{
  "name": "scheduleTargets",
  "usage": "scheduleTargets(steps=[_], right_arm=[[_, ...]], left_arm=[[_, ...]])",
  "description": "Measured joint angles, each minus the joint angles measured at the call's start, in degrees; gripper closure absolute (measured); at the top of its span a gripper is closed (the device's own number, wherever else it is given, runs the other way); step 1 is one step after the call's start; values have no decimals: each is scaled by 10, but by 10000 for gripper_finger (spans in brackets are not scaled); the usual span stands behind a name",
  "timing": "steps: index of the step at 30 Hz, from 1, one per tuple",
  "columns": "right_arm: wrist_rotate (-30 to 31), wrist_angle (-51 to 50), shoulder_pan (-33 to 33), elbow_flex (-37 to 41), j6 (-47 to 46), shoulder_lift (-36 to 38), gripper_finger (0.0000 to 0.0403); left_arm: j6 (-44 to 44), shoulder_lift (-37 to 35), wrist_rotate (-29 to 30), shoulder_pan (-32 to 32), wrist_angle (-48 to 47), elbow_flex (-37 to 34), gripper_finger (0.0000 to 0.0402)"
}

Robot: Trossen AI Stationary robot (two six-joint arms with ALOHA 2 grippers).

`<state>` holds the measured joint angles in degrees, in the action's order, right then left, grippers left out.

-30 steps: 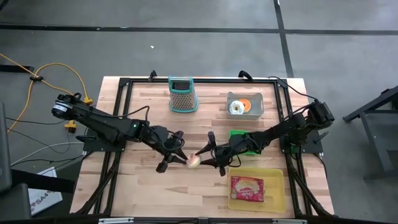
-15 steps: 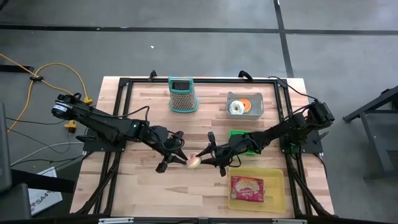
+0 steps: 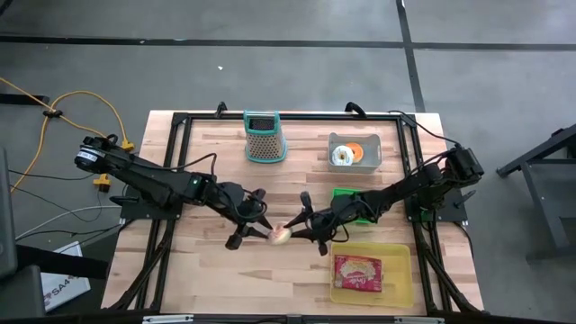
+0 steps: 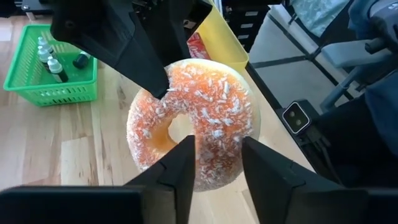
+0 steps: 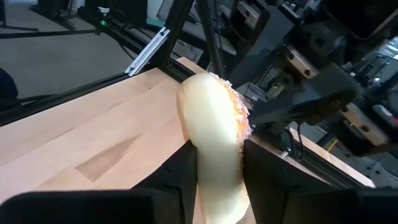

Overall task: Pick & Place Food Item
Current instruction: Put the pink donut into the gray bin

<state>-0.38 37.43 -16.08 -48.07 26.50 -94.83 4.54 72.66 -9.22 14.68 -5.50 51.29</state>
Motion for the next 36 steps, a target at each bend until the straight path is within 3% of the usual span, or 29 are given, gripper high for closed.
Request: scheduleTargets(steps=[5,18,31,36], right_arm=[[-2,-8,-1,0,0,0,298],[10,-12,-11,0,-44,0,298],[170,-98,-58,0,-54,20,298],[267,-159,-68,-1,-55,64,298]], left_arm=[[-3,0,3,0,0,0,256],[-2,0,-1,0,-5,0,253],[-1,-18,19,0,-34,-1,253],[0,-25,20,0,-35,-1,253]])
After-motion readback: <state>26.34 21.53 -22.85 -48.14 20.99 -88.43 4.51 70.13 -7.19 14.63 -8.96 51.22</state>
